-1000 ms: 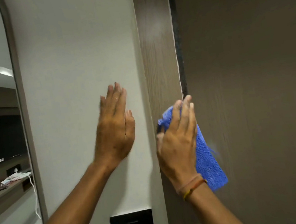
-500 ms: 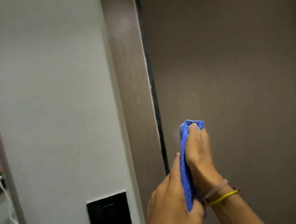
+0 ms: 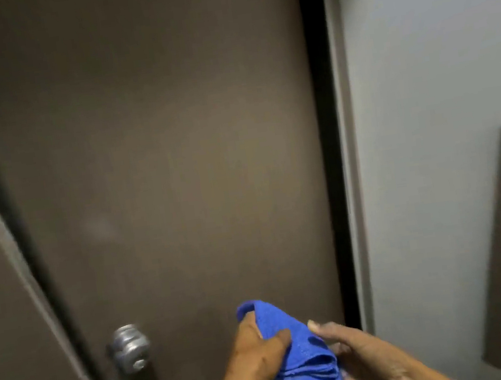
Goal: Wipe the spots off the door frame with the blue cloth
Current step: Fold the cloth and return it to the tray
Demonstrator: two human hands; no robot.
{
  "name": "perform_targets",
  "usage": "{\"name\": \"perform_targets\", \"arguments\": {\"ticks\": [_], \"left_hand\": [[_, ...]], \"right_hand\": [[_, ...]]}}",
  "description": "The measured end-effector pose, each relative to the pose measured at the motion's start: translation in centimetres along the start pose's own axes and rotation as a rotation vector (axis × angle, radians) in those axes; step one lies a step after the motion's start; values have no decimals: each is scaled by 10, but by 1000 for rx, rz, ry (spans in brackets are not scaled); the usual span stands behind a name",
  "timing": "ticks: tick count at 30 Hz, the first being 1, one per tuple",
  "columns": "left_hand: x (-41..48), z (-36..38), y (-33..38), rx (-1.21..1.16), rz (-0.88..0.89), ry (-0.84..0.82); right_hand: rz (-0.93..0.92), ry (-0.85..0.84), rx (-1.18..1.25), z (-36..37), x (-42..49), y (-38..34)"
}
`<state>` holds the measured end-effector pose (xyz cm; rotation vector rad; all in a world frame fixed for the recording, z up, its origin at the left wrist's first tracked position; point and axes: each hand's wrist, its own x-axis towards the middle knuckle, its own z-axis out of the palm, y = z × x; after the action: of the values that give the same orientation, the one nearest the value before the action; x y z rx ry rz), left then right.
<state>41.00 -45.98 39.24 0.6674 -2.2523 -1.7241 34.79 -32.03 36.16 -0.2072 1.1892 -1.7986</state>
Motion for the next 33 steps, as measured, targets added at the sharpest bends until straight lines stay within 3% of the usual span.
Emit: {"name": "perform_targets", "arguments": {"ticks": [4, 8, 18, 23, 30, 33], "left_hand": [[11, 95, -16, -103, -205, -193], [7, 218, -53, -136, -500, -376], [26, 511, -193, -14, -1014, -537], [59, 616, -244, 117, -970, -615], [112, 712, -284, 129, -709, -647], [119, 742, -341, 419, -592, -641]], "right_hand": [[32, 281, 195, -89, -28, 14], [72, 679, 258, -202, -59, 49], [211, 1136, 488, -484, -119, 163], [161, 1195, 461, -590, -110, 178], [84, 1209, 221, -690, -93, 168], [224, 1200, 32, -726, -76, 208]]}}
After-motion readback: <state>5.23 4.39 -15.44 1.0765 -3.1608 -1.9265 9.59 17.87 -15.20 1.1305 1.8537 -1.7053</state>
